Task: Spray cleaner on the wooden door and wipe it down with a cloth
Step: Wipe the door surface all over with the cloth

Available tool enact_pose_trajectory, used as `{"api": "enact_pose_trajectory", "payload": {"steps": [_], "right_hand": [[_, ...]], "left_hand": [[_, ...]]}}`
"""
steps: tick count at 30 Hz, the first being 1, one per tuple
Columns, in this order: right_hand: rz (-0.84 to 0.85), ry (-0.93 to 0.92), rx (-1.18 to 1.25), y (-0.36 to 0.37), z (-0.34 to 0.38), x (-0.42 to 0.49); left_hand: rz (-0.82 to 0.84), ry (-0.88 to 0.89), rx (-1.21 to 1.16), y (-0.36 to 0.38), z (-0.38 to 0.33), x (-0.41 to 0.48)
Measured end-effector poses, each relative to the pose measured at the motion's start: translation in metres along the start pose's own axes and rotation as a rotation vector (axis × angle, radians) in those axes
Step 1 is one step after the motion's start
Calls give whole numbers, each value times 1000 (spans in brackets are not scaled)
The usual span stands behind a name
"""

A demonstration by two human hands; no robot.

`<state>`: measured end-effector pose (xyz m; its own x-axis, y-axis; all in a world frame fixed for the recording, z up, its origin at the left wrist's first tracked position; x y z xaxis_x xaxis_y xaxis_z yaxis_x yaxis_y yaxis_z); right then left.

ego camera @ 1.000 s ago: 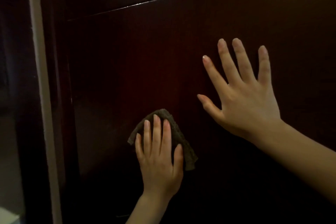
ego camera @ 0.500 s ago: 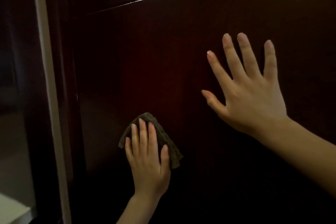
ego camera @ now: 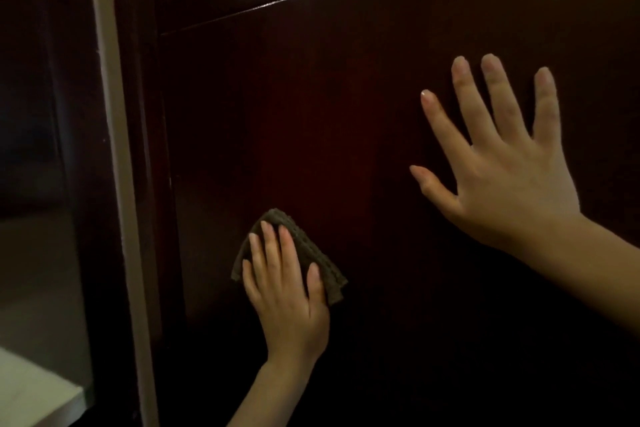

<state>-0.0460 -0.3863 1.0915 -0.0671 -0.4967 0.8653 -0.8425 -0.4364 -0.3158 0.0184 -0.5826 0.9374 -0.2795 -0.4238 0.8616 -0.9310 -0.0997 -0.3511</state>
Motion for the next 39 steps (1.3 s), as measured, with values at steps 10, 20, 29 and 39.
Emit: {"api": "enact_pose_trajectory", "payload": {"steps": [10, 20, 29, 39], "right_hand": [[5, -4, -4, 0, 2, 1], [24, -90, -20, 2, 9, 4], [41, -262, 106, 5, 84, 5], [99, -329, -26, 32, 126, 9]], "left_hand": [[-53, -105, -50, -12, 24, 12], [-48, -69, -18, -24, 25, 40], [60, -72, -23, 1, 49, -17], [110, -151, 8, 17, 69, -46]]}}
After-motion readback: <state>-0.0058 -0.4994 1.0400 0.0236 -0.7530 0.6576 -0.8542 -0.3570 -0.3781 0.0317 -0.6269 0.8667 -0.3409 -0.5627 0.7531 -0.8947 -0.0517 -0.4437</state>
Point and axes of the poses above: each hand's wrist, its own x-axis towards the middle knuckle, its own y-axis out of the palm, z = x × y, the point moved 9 cm from there along x, towards the middle knuckle, and after that the axes turned 8 degrees about z, right-handed, at the moved point
